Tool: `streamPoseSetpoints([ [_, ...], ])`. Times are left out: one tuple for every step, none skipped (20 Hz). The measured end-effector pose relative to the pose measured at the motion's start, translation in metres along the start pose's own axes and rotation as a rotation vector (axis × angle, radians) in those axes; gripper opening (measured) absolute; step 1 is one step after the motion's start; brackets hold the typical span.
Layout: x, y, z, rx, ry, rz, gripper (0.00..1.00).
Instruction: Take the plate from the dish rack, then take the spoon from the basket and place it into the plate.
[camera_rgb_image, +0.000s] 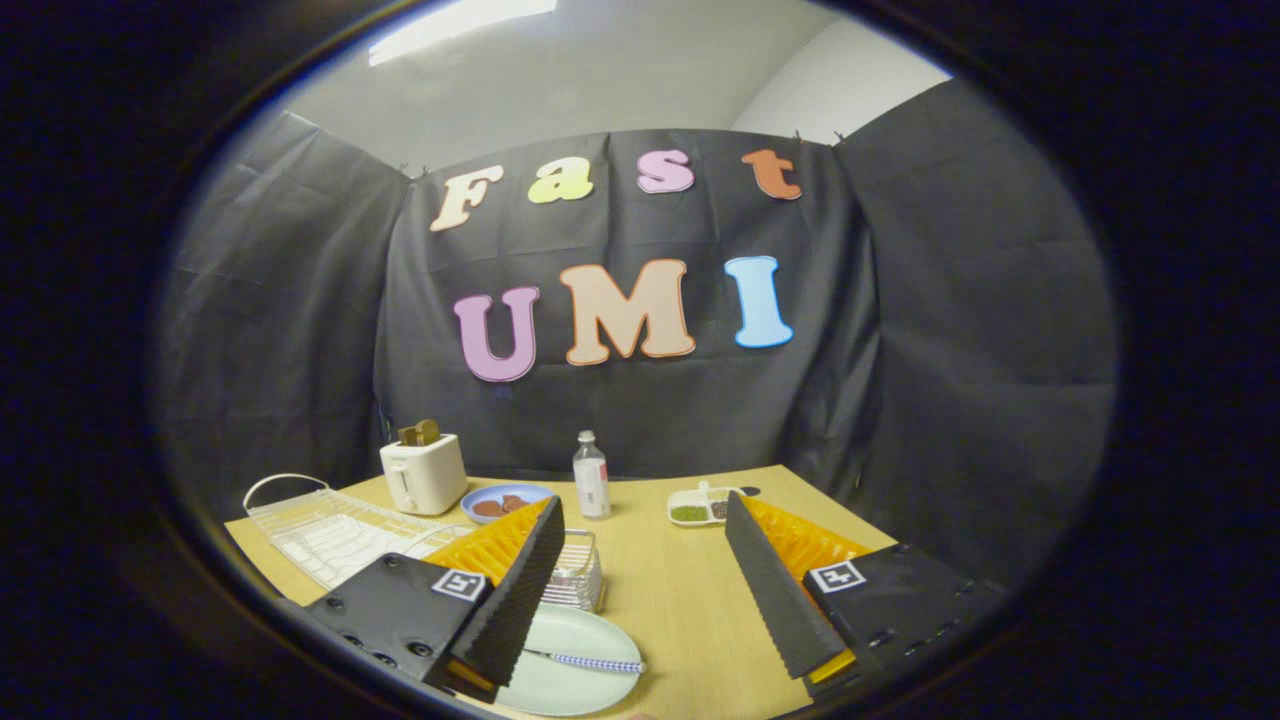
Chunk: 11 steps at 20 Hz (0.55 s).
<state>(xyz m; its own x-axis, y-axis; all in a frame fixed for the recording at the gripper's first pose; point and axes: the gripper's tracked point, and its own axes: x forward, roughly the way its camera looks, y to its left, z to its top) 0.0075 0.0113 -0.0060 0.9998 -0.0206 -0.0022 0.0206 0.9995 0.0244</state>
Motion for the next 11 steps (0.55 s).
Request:
streamPoseSetpoints([
  [-0.005,-0.001,0.004,-0.002,-0.008,-0.001,1.00],
  [-0.010,0.000,0.008,0.001,-0.017,-0.002,1.00],
  [-0.015,0.001,0.013,0.008,-0.028,0.001,1.00],
  [-0.019,0.002,0.017,0.015,-0.037,0.001,1.00],
  [-0.022,0.001,0.021,0.016,-0.048,-0.002,1.00],
  [-0.026,0.000,0.023,0.010,-0.059,-0.005,1.00],
  [-0.029,0.001,0.025,-0.001,-0.066,-0.007,1.00],
  [-0.031,0.000,0.025,-0.013,-0.069,-0.010,1.00],
  [-0.033,0.000,0.026,-0.022,-0.070,-0.012,1.00],
  [-0.033,0.000,0.024,-0.028,-0.067,-0.013,1.00],
  [-0.033,0.000,0.023,-0.029,-0.062,-0.015,1.00],
])
